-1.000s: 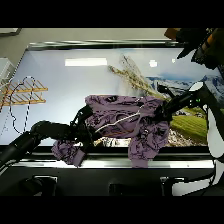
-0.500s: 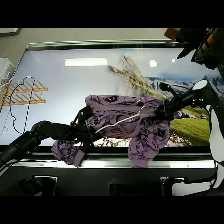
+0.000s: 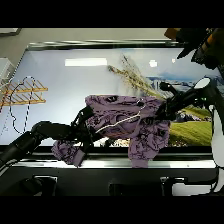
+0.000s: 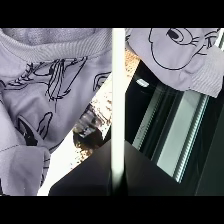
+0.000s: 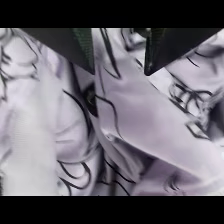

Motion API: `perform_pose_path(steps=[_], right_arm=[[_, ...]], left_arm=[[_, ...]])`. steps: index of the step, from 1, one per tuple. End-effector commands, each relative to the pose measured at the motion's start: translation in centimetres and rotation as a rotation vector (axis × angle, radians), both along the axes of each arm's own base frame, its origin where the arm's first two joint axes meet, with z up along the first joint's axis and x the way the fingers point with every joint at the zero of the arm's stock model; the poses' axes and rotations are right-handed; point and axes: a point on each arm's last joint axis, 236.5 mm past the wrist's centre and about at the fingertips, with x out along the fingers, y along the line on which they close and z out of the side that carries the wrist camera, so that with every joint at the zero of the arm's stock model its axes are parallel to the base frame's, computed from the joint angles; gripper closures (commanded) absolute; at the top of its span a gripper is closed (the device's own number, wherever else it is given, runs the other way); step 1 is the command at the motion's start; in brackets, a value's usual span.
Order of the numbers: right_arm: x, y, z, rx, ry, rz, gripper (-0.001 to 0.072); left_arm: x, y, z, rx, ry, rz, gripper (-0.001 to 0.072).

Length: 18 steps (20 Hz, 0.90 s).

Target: Fold the clothes and pants, and hang the long-sleeved shirts on hangers.

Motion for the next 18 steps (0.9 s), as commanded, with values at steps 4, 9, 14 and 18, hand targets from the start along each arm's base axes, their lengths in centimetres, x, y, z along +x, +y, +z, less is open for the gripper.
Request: perform_pose_path(steps=[4,9,14,18], right_arm=[[0.7,0.4,-1.6,0.027,0.012,-0.004,0.0325],[0.8,0.4,-2.8,0.042,-0.012,0.055,0.0338],[-0.2,1.1,-3.2,0.089,0.053,0.072,0.0515],[-0.6,1.2,-2.5,0.099,0.063,0.082,0.0658]], left_arm=[[0.0,0.0,0.0,-0.001,-0.001,0.001,0.0679],[0.0,0.0,0.0,-0.001,-0.001,0.001,0.0679],[0.0,0.0,0.0,0.0,-0.001,0.001,0.0678],[0.0,0.0,0.0,0.0,-0.001,0.001,0.0679]])
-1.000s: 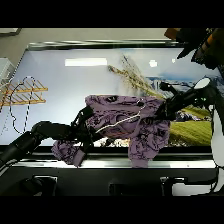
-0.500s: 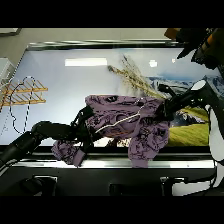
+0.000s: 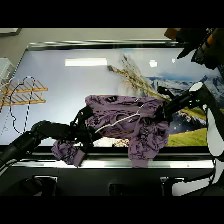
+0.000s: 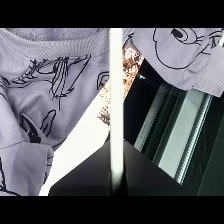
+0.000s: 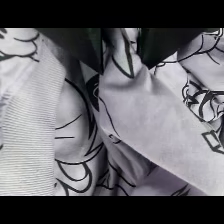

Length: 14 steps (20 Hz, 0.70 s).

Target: Fold the clothes and pants, and hang the long-sleeved shirts on hangers.

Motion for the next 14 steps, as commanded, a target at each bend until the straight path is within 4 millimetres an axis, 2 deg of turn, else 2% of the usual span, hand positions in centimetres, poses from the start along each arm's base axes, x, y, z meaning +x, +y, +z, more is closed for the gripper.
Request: perform_pose_path(steps=[1,7,8,9,10,11,14], right_arm=[[-0.7,0.5,1.0,0.023,0.029,0.004,0.0661],[-1.1,0.7,4.8,0.015,-0.033,-0.012,0.0667],[-1.2,0.7,5.3,0.012,-0.041,-0.012,0.0668],[-1.3,0.7,5.9,0.007,-0.051,-0.017,0.0668],[-1.4,0.7,6.4,0.004,-0.064,-0.016,0.0668],[-1.6,0.7,6.9,0.001,-0.074,-0.015,0.0668],[-2.0,0.8,8.2,-0.005,-0.094,-0.016,0.0669]], left_arm=[[0.0,0.0,0.1,-0.002,-0.001,0.002,0.0678],[0.1,0.0,0.1,-0.003,-0.003,0.002,0.0665],[0.1,0.0,0.1,-0.003,-0.003,0.002,0.0623],[0.1,0.0,0.1,-0.003,-0.002,0.002,0.0547],[0.1,0.0,0.1,-0.003,-0.002,0.003,0.0402],[0.1,0.0,0.1,-0.005,0.003,0.01,0.0302],[0.3,0.0,0.1,-0.006,-0.002,0.019,0.0293]])
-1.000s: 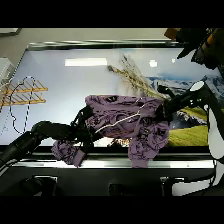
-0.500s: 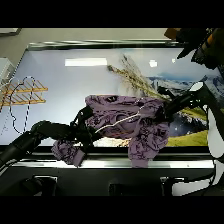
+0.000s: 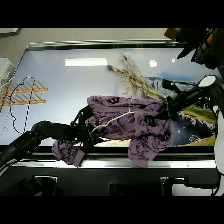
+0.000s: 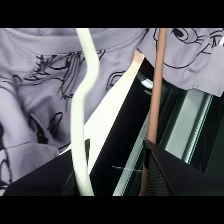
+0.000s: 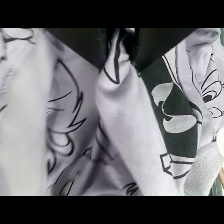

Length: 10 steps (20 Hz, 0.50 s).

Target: Fold the clothes and pants, and hang the long-sleeved shirts on hangers.

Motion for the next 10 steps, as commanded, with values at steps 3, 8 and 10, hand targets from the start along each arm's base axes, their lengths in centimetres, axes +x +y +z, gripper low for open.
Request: perform_pose_path(steps=[3,8,10], right_arm=[[-0.6,-0.1,2.3,-0.02,-0.042,-0.011,0.067],[-1.0,-0.1,4.2,-0.038,-0.106,-0.012,0.067],[-1.1,-0.2,4.9,-0.048,-0.133,-0.015,0.067]], left_arm=[[0.8,0.2,0.1,-0.011,0.012,0.064,0.0115],[5.9,3.2,1.0,-0.059,-0.005,0.333,0.001],[7.7,5.9,1.1,-0.094,0.049,0.479,0.001]])
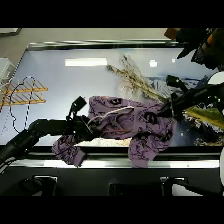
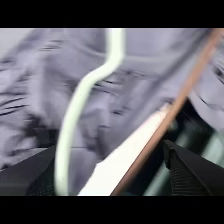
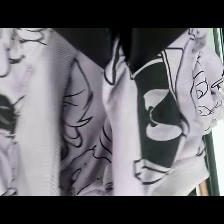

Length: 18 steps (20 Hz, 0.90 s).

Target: Fold the clothes and pants, and hang the long-sleeved shirts on hangers.

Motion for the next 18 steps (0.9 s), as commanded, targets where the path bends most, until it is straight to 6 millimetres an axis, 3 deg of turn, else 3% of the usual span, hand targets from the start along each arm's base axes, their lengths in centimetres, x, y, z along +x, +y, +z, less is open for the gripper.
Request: perform_pose_path(steps=[1,6,9,13,18], right_arm=[[-0.2,-0.2,1.3,-0.02,-0.05,-0.004,0.067],[-0.8,-0.2,3.3,-0.04,-0.112,-0.012,0.067],[-1.3,-0.1,4.9,-0.049,-0.152,-0.042,0.067],[-0.8,0.2,7.8,-0.042,-0.222,-0.171,0.0671],[-1.3,2.5,11.6,0.084,-0.255,-0.234,0.0671]], left_arm=[[3.4,4.3,0.4,-0.075,0.063,0.261,0.001],[5.9,12.2,0.5,-0.2,0.196,0.603,0.001],[4.5,15.3,0.9,-0.23,0.289,0.644,0.001],[0.3,13.8,0.9,-0.244,0.455,0.548,0.0027],[-0.6,7.1,0.7,-0.243,0.476,0.468,0.003]])
